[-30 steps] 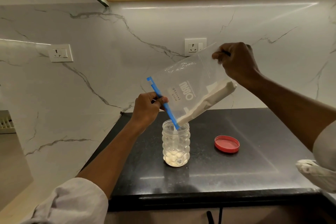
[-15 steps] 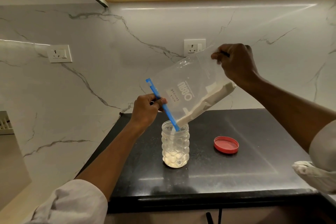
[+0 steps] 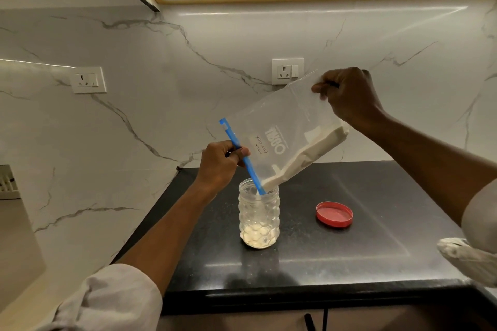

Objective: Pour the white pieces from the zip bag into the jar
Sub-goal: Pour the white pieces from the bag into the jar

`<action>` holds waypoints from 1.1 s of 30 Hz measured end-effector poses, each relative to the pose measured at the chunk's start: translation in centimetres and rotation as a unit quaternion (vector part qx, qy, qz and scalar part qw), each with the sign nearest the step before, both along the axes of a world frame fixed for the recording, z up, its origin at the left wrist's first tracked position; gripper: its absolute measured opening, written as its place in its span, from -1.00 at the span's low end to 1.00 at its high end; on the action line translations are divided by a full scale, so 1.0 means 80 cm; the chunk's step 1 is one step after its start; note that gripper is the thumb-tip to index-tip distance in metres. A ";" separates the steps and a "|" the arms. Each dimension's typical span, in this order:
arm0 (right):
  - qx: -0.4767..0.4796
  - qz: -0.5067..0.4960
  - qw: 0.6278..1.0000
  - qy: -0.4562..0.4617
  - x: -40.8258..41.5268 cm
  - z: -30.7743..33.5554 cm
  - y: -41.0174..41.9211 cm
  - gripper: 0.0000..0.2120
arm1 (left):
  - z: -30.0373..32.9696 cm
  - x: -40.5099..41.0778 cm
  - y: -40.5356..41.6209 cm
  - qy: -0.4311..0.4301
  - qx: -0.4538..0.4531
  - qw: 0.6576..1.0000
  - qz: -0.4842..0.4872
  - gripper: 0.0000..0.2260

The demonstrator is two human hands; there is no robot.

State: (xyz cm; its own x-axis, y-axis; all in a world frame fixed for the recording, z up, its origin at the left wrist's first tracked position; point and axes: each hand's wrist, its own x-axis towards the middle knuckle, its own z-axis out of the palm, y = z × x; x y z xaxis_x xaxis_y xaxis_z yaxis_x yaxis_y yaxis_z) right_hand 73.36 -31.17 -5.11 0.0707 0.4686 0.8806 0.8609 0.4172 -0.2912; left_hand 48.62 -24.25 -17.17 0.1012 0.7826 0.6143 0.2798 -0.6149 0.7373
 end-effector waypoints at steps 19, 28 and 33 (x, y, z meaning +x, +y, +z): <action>-0.028 -0.040 0.999 -0.008 0.001 -0.006 0.009 -0.86 | -0.005 -0.001 -0.001 0.001 0.001 1.000 0.010 -0.86; -0.005 -0.046 0.999 0.000 0.004 -0.001 0.009 -0.85 | -0.006 0.001 0.000 -0.007 -0.005 1.000 0.005 -0.86; -0.003 -0.046 0.999 -0.005 0.004 -0.003 0.009 -0.84 | -0.007 0.003 0.001 -0.008 -0.007 1.000 0.006 -0.86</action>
State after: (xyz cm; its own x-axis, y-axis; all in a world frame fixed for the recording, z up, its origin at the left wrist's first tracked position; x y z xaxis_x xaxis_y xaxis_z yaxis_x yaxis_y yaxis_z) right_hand 73.68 -30.44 -5.34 0.1052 0.4658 0.8786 0.8984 0.3342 -0.2848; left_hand 48.82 -24.19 -17.70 0.0817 0.7928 0.6040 0.2756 -0.6004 0.7507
